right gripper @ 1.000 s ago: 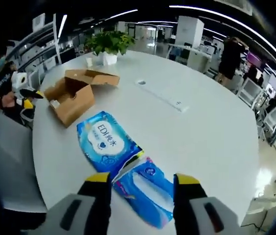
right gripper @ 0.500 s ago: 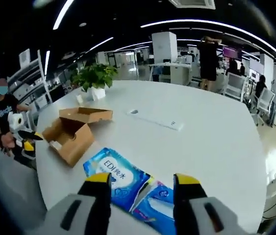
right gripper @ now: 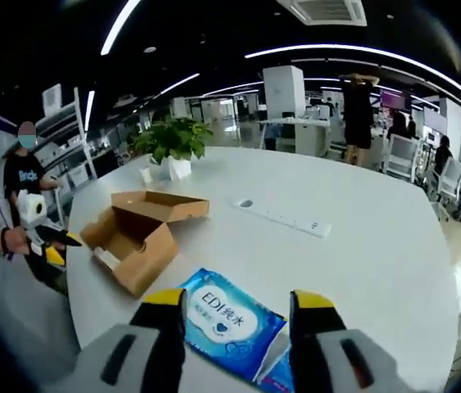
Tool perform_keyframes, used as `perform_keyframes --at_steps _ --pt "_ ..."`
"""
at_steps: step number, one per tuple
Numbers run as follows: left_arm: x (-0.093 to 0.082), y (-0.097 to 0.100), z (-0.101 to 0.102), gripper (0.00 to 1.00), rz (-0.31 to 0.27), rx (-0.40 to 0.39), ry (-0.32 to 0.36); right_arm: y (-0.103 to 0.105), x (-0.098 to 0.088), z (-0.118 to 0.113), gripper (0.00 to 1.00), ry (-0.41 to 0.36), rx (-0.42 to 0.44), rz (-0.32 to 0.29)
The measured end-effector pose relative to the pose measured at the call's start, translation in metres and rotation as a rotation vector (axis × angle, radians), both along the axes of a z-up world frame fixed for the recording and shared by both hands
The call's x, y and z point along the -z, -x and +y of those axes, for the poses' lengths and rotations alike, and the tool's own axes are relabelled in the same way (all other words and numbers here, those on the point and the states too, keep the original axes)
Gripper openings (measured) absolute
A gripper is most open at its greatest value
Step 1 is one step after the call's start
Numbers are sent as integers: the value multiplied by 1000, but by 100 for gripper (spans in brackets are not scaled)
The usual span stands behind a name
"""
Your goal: Operate the shoe box by opening the lid, removing the specified soft item, and placing it in the target area until the item is outside and the box remains undamaged.
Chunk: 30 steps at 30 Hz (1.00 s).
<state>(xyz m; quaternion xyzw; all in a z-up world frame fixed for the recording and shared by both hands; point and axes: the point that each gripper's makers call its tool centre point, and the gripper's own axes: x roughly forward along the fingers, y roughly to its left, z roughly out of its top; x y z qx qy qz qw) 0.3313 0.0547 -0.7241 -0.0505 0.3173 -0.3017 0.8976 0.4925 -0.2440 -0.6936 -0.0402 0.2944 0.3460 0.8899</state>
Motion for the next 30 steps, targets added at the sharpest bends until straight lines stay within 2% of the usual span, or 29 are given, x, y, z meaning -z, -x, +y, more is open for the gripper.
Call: perform_keyframes --at_steps 17,30 --pt "-5 1 2 49 -1 -13 28 21 -11 86 53 -73 -111 -14" --pt "-11 -2 -4 49 -14 -7 38 32 -25 109 55 -127 -155 -24"
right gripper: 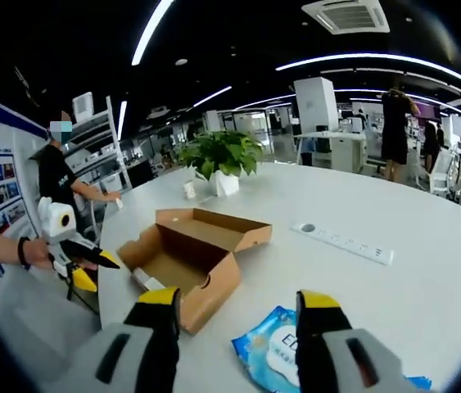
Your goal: Operate the shoe box by opening the lid, removing the specified soft item, and placing it in the target area until the item is outside and the box remains undamaged.
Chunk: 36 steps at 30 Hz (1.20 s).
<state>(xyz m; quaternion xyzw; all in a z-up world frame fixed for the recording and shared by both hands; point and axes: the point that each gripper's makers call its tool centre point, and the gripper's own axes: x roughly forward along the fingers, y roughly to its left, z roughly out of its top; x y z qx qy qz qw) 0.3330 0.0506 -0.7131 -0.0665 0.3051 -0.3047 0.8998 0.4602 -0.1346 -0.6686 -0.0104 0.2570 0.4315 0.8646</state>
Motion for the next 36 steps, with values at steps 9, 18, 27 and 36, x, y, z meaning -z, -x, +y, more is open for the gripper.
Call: perform_keyframes --at_steps 9,18,27,36 --pt "-1 0 1 49 -3 2 10 15 5 19 55 -20 -22 9" --pt "-2 0 -2 49 -6 5 17 39 15 41 56 -10 -92 24" --pt "-6 -1 0 49 -12 -5 32 54 21 65 56 -9 -136 37" --pt "-6 -3 3 49 -11 -19 42 61 17 71 56 -3 -159 25"
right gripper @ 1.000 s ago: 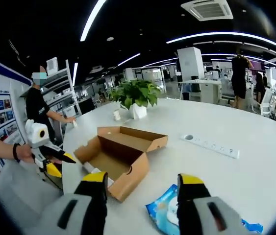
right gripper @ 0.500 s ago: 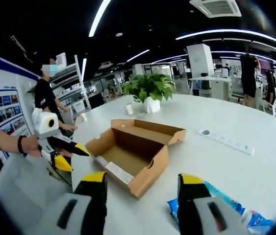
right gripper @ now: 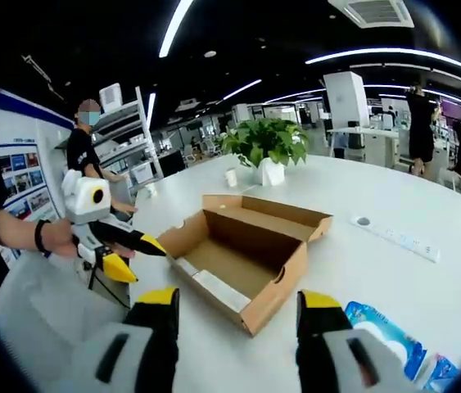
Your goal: Operate the shoe box by opening the lid, removing the specified soft item, and placing it in the target area until the item is outside and the box remains undamaged.
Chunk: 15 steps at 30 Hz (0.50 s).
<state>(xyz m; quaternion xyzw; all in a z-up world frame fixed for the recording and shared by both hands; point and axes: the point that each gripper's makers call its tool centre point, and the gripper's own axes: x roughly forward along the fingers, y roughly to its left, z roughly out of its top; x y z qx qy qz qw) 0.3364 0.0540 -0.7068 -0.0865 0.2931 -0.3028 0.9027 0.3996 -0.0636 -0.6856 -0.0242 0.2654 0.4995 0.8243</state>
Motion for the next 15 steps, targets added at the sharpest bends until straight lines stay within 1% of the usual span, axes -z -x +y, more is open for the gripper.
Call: perform_keyframes --at_steps 4,9,15 --pt "1 0 1 50 4 -4 1 0 -2 -1 56 -13 9 3" --pt "2 -2 6 50 9 -23 6 2 4 0 57 15 -4 -11" --pt "5 -1 6 50 17 -21 2 0 6 4 57 14 -10 -7"
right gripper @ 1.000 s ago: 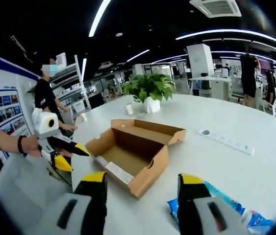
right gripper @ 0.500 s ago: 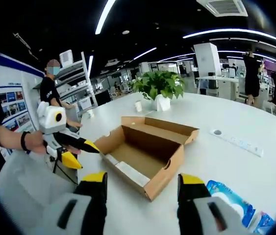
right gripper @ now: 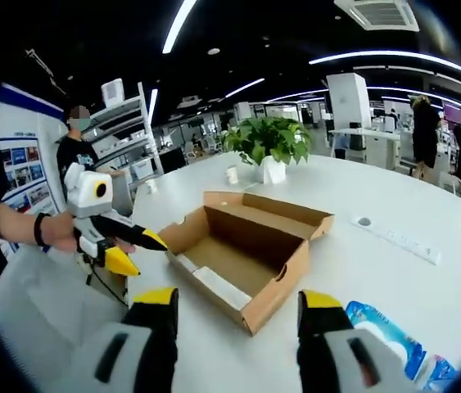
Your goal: Operate the shoe box by opening the lid, removing the specified soft item, and placing it in the target area until the item is outside and the box remains undamaged.
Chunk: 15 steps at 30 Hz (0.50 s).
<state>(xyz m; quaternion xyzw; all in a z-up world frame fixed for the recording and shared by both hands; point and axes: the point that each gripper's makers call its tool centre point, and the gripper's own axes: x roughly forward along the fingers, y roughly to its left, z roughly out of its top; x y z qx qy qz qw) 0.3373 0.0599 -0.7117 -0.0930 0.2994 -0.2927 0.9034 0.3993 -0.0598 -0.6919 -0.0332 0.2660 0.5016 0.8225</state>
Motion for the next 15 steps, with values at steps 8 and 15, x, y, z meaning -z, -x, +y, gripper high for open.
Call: perform_keyframes --at_steps 8,15 --pt "3 2 -2 50 10 8 1 -8 1 6 57 6 -5 4" --pt "5 3 -2 50 14 13 -1 -15 -1 14 57 -1 -10 -6"
